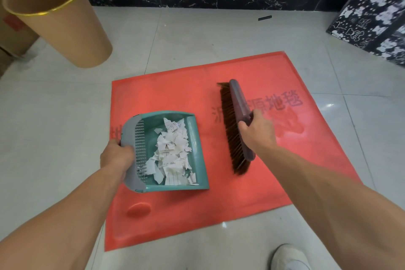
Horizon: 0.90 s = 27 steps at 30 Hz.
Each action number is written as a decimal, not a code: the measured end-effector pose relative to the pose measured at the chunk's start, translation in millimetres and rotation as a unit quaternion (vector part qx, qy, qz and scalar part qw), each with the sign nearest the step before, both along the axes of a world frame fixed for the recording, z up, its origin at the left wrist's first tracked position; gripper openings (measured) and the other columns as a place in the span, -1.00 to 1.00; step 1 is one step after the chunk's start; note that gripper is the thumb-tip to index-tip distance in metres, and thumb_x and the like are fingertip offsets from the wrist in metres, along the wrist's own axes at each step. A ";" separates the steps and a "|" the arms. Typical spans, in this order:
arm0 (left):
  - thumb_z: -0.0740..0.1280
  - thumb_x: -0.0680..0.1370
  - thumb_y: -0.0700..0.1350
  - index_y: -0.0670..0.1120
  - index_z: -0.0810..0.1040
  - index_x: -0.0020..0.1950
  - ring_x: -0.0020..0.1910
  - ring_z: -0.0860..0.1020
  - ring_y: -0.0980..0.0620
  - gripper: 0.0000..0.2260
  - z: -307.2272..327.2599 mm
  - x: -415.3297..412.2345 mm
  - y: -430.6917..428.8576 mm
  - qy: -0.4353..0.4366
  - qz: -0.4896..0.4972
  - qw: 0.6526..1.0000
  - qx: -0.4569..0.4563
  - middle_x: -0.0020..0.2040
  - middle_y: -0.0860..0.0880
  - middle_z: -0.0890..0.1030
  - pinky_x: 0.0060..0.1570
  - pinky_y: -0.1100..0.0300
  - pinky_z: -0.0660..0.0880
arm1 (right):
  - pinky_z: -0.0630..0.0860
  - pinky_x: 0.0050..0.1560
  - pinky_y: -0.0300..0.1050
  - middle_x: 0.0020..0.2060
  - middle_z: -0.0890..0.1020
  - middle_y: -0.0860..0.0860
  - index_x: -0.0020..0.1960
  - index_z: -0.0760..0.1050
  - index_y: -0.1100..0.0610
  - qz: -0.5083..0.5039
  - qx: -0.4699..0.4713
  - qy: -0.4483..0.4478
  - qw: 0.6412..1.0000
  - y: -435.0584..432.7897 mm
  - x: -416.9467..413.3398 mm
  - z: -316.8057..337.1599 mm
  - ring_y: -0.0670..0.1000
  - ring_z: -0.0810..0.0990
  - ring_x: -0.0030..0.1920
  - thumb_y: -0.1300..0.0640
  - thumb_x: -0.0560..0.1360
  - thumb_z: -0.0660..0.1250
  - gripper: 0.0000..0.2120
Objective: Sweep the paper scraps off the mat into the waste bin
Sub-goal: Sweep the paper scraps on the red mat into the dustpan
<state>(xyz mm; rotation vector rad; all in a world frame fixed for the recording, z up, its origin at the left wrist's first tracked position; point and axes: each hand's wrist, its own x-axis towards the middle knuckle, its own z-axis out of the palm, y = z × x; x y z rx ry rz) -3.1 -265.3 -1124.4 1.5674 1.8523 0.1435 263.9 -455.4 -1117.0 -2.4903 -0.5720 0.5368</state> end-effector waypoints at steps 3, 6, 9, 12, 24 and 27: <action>0.21 0.51 -0.18 -0.10 0.48 0.23 -0.03 0.50 -0.18 -0.71 -1.7 -2.8 0.7 0.008 -0.004 1.000 -0.002 0.05 -0.14 0.56 -0.01 0.01 0.48 | 0.25 -0.44 -0.11 -0.19 0.50 0.13 0.03 0.30 0.14 0.012 -0.020 -0.013 1.000 1.9 -5.0 -1.9 0.10 0.43 -0.37 0.10 0.54 0.26 -0.82; 0.21 0.51 -0.18 -0.09 0.47 0.28 -0.01 0.51 -0.18 -0.66 -4.6 -4.0 -2.3 0.003 -0.002 1.000 -0.005 0.12 -0.17 0.58 0.05 -0.01 0.50 | 0.39 -0.23 -0.05 -0.07 0.59 0.23 0.01 0.33 0.13 0.044 -0.014 0.007 0.999 13.4 -13.5 -1.6 0.27 0.57 -0.11 0.08 0.49 0.30 -0.80; 0.21 0.50 -0.19 -0.05 0.49 0.18 -0.01 0.54 -0.18 -0.73 -9.3 -3.0 -8.1 -0.017 0.011 1.000 -0.013 0.09 -0.15 0.60 0.05 -0.02 0.52 | 0.41 -0.18 -0.06 -0.03 0.61 0.23 0.02 0.39 0.14 0.086 0.002 0.054 0.995 25.3 -35.0 -2.1 0.26 0.59 -0.05 0.08 0.47 0.32 -0.79; 0.20 0.49 -0.20 -0.05 0.50 0.15 -0.04 0.54 -0.18 -0.74 -10.5 -2.7 -12.2 -0.024 0.028 0.999 -0.023 0.02 -0.12 0.59 -0.01 0.02 0.51 | 0.33 -0.21 -0.12 -0.08 0.56 0.14 -0.02 0.35 0.13 0.102 0.023 0.108 0.989 36.7 -53.5 2.6 0.17 0.52 -0.12 0.08 0.48 0.31 -0.82; 0.26 0.47 -0.19 -0.13 0.48 0.23 0.03 0.55 -0.23 -0.67 11.5 -29.6 20.1 -0.006 0.052 0.999 0.000 0.09 -0.15 0.58 0.05 -0.12 0.55 | 0.42 -0.12 -0.04 -0.06 0.59 0.16 -0.01 0.36 0.07 0.026 0.087 0.064 0.994 51.1 -38.3 24.2 0.19 0.54 -0.06 0.08 0.46 0.30 -0.83; 0.27 0.44 -0.18 -0.14 0.50 0.19 -0.01 0.58 -0.22 -0.68 10.9 -37.1 25.4 -0.018 0.067 0.998 -0.009 0.05 -0.15 0.60 0.01 -0.16 0.58 | 0.36 -0.17 -0.08 -0.10 0.54 0.10 0.00 0.37 0.09 -0.007 0.090 0.065 0.994 43.5 -28.4 25.2 0.16 0.51 -0.10 0.08 0.47 0.30 -0.84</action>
